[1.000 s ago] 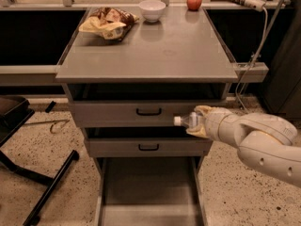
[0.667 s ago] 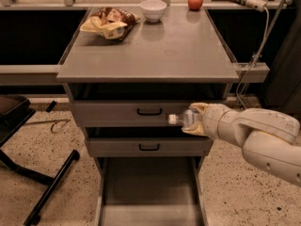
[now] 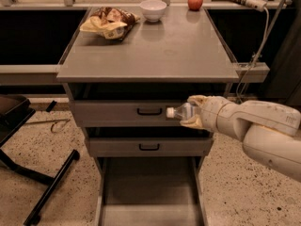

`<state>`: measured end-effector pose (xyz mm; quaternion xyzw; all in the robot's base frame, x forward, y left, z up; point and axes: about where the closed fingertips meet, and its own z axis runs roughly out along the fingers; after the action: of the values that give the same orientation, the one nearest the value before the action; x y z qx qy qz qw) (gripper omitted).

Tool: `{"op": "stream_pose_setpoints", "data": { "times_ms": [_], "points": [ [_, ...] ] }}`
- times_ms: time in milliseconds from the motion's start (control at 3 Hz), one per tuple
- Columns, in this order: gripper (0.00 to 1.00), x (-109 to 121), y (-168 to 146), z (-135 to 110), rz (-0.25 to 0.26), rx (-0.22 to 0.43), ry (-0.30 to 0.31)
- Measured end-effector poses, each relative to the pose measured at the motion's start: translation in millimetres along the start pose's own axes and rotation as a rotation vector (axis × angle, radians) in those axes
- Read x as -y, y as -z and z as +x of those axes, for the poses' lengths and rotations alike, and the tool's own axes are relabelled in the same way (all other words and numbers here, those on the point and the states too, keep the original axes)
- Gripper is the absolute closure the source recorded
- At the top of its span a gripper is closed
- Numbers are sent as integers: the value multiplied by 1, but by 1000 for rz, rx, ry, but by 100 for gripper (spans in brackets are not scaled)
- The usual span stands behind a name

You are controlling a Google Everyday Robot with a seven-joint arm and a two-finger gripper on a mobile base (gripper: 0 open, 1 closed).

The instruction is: Pick blue plastic bottle from bottom drawer and place on counter

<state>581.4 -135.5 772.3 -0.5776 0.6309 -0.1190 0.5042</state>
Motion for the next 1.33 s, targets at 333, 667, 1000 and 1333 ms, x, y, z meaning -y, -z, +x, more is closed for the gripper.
{"op": "stream_pose_setpoints", "data": {
  "times_ms": [333, 667, 1000, 1333],
  "points": [
    [100, 39, 8, -52, 49, 33, 65],
    [100, 67, 12, -98, 86, 83, 114],
    [100, 111, 10, -124, 118, 122, 205],
    [100, 111, 10, -124, 118, 122, 205]
  ]
}}
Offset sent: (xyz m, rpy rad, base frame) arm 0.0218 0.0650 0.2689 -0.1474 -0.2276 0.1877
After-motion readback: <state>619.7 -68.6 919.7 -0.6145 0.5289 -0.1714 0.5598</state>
